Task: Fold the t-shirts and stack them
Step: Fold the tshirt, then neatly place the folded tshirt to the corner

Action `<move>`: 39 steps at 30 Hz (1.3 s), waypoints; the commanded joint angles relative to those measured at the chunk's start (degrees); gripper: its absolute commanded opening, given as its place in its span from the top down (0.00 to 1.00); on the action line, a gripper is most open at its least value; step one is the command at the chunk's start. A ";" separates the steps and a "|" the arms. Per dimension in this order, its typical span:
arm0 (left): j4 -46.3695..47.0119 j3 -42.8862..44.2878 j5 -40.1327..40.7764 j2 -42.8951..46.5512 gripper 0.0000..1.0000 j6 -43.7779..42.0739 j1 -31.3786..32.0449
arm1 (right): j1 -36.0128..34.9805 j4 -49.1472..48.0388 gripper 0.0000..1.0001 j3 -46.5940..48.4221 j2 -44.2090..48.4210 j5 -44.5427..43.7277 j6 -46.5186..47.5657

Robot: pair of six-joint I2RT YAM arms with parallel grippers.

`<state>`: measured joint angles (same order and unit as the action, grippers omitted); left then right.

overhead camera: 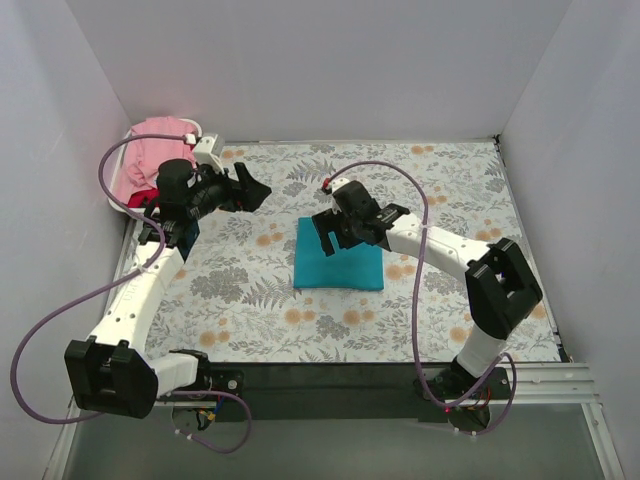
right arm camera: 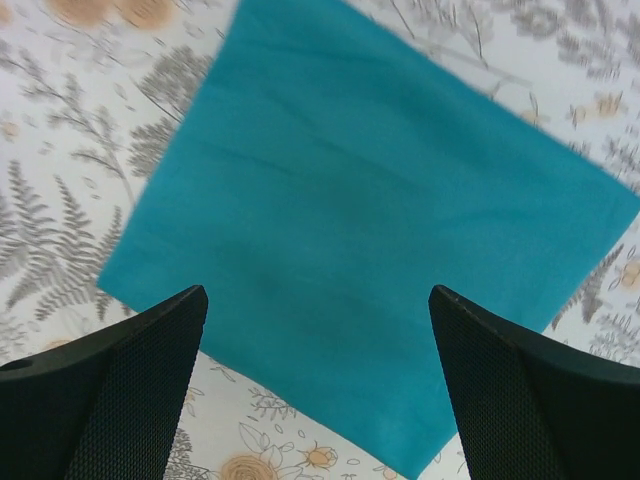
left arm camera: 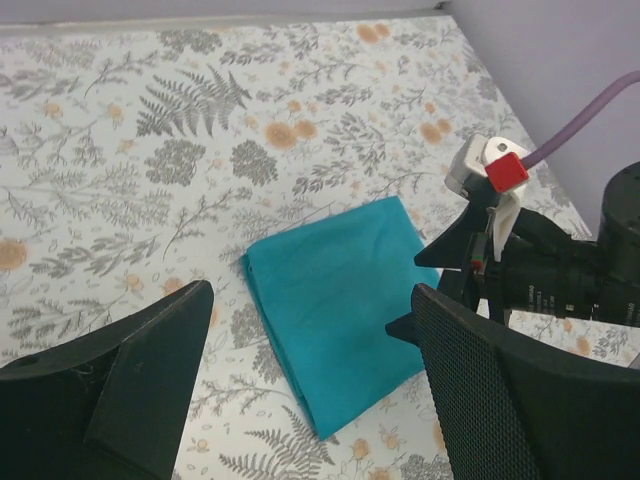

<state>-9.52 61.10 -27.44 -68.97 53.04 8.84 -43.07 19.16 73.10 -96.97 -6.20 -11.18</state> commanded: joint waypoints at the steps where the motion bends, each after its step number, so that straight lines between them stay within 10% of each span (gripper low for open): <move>1: -4.10 -2.56 2.57 3.14 0.20 -2.41 -0.23 | -0.43 0.35 0.02 -1.47 -1.28 -5.40 -5.08; 14: -3.84 -7.22 3.27 5.07 0.19 -2.85 -0.23 | 3.24 -1.32 0.02 -6.21 -8.67 -0.75 -3.68; 39: -4.63 -4.59 1.51 1.21 0.19 -2.76 -0.23 | 50.71 10.99 0.02 -6.31 -11.84 16.13 46.49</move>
<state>-13.54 54.13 -25.04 -68.07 50.74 8.78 4.82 23.33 67.11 -105.12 11.84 26.00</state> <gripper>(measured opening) 0.809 0.983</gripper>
